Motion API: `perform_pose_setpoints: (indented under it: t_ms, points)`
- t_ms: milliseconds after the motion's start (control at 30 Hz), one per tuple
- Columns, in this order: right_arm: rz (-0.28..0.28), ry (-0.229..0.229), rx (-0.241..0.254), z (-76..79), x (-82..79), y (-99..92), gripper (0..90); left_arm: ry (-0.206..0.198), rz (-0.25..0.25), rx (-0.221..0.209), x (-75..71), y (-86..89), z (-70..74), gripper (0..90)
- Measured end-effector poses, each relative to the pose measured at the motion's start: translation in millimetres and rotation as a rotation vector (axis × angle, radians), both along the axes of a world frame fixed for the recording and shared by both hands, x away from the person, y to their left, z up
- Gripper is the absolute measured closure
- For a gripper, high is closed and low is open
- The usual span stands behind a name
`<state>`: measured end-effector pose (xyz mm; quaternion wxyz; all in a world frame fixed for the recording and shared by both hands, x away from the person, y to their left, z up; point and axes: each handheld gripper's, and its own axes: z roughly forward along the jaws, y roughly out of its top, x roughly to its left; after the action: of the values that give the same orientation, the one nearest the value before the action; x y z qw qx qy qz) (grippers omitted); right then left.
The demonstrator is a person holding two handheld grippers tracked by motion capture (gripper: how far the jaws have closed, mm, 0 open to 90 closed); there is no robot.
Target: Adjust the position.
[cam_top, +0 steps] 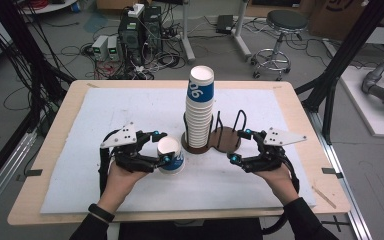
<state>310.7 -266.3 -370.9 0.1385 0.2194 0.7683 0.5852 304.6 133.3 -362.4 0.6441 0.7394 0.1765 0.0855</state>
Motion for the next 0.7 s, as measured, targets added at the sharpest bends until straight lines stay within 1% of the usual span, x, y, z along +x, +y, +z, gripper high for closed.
perform_pose_setpoints:
  t_ms: [67,133,167,267,333,400,433,533,567,700]
  points:
    - [0.016,-0.003,-0.006,-0.8,0.1,1.0,16.8,-0.001,-0.003,0.003,-0.2,-0.2,0.6,30.3]
    - [0.042,0.007,-0.003,-1.4,0.4,3.5,16.8,-0.001,-0.003,0.0,-1.3,-0.9,1.1,30.3]
    - [0.045,0.001,-0.01,-1.8,0.2,5.4,16.8,0.004,-0.004,-0.009,-2.4,-1.9,1.5,30.3]
    - [0.085,0.014,-0.015,-4.3,-1.8,12.2,16.8,-0.003,-0.009,-0.012,-4.9,-4.7,4.1,30.3]
    - [0.113,0.018,-0.016,-5.8,-3.1,15.8,16.8,-0.001,-0.014,-0.023,-5.6,-6.5,5.4,30.3]
    - [0.13,0.02,-0.027,-7.7,-4.8,19.6,16.8,0.001,-0.022,-0.032,-6.3,-8.7,6.4,30.3]
    - [0.143,0.024,-0.024,-8.9,-5.4,21.3,16.8,-0.001,-0.024,-0.029,-6.8,-9.9,6.8,30.3]
    - [0.164,0.026,-0.037,-11.0,-6.9,26.8,16.8,0.0,-0.034,-0.027,-7.7,-13.9,7.1,30.3]
    - [0.168,0.032,-0.033,-11.4,-7.5,28.9,16.8,0.003,-0.039,-0.031,-7.9,-15.4,7.0,30.3]
    - [0.192,0.035,-0.042,-13.8,-8.4,36.9,16.8,0.003,-0.053,-0.023,-8.6,-20.1,6.6,30.4]
